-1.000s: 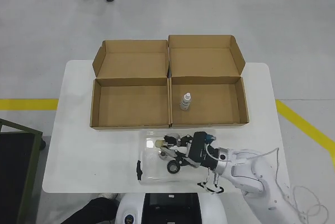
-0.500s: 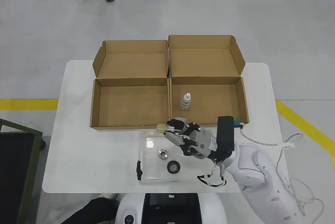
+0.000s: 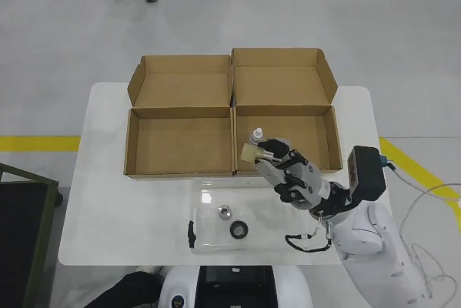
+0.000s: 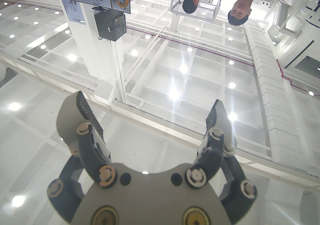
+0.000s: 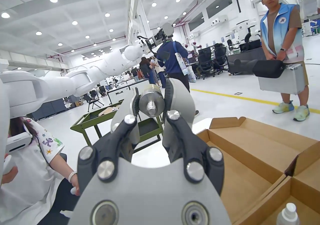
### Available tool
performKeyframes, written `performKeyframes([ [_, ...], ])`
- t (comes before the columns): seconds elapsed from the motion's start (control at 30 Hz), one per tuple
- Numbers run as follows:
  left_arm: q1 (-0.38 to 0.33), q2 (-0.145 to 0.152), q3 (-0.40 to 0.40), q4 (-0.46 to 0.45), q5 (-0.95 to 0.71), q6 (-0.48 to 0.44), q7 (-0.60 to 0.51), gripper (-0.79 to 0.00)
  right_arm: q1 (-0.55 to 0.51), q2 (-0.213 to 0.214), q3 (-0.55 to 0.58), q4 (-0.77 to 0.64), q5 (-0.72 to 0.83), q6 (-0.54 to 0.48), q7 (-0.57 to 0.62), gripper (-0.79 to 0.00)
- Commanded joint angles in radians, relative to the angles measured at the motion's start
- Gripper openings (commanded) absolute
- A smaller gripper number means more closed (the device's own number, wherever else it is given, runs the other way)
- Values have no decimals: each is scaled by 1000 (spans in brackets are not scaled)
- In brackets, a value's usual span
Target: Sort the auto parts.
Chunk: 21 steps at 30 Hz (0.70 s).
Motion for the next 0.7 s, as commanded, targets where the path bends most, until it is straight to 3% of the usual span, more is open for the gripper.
performKeyframes([
  [0.0,0,0,0,0,0,0,0,0,0,-1,3,-4,3,-5,-9,-785],
  [0.4,0,0,0,0,0,0,0,0,6,-5,7,9,-42,-19,13,-785],
  [0.67,0,0,0,0,0,0,0,0,27,0,14,60,-149,-1,136,-785],
])
